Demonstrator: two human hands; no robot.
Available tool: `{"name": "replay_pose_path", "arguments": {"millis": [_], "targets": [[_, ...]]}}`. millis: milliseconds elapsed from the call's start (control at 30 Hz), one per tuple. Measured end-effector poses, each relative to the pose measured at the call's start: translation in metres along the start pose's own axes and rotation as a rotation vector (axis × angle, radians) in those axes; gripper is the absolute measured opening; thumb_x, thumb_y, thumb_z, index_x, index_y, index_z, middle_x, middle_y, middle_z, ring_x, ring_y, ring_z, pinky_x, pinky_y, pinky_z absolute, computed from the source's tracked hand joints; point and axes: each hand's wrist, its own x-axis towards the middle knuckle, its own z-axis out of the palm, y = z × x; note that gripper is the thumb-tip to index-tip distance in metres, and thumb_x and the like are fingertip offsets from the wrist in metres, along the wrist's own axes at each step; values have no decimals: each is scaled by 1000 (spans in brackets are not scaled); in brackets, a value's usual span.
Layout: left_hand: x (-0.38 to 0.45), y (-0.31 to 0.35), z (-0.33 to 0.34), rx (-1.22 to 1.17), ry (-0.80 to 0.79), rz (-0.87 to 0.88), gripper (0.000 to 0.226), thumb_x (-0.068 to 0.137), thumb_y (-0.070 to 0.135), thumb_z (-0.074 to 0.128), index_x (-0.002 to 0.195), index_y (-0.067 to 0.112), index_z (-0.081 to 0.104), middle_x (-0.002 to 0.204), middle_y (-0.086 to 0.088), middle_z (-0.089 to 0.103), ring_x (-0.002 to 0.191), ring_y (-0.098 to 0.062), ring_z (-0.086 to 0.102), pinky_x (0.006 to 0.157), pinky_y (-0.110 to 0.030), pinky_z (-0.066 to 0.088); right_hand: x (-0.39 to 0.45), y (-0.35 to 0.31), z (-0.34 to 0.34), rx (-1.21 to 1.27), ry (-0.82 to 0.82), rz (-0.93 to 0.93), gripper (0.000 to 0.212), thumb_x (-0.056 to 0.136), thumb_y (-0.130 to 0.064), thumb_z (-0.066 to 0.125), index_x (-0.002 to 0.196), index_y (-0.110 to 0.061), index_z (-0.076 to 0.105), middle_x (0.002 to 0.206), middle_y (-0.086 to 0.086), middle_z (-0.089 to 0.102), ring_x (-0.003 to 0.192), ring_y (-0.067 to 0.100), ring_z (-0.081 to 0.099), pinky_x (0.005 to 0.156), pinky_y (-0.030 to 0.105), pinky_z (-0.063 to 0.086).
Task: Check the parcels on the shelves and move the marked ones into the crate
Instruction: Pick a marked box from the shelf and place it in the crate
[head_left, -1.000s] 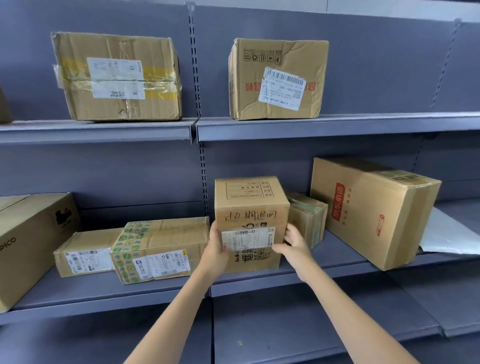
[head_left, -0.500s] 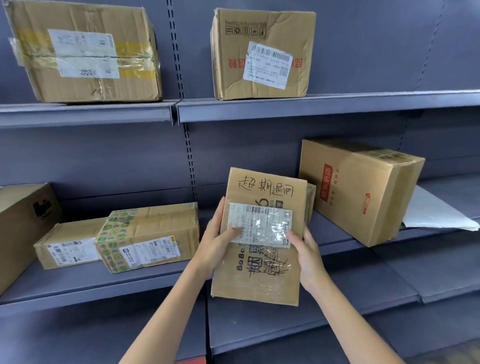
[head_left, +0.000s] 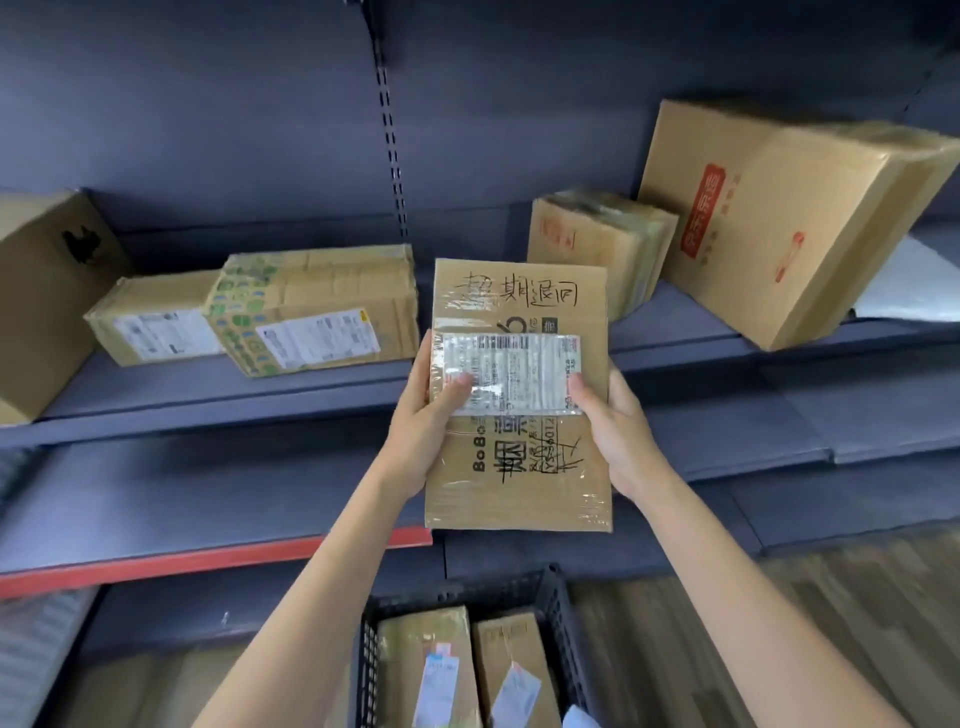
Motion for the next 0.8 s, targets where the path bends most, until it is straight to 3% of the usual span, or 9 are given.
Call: {"name": "replay_pose_path", "arguments": {"millis": [267,467,633,800], "targets": [[-44,-57,-18,30,79,-157,57,85,36,58,136,45,34,131,3,56,116,-24,57,98,-54,44,-33,53,10,-95,-11,168,38,92,-24,53,129,-20,47,119,-5,60,111,14,56,102,40,43],[-66,-87,-28,-58,88,-226,54,92,10,50,139,30,32,123,-1,60,111,-22,60,93,-43,51,-55,94,15,-129,48,217,16,90,-18,56,103,-27,55,101,-14,63,95,4,59,90,29,45],[-79,-122,-32,-81,118,-332,55,93,9,49,140,31,31,124,-3,61,113,-27,59,97,-52,46,-67,124,9,-138,18,273,26,90,-16,55,115,-23,51,105,-15,61,97,-1,57,81,17,45],[-88,-181,-37,-110,131,-431,57,94,8,48,142,32,28,131,-6,55,120,-30,54,102,-57,40,-70,175,-1,-205,-22,374,29,90,-19,54,118,-21,48,109,-13,59,101,0,55,84,17,43]]}}
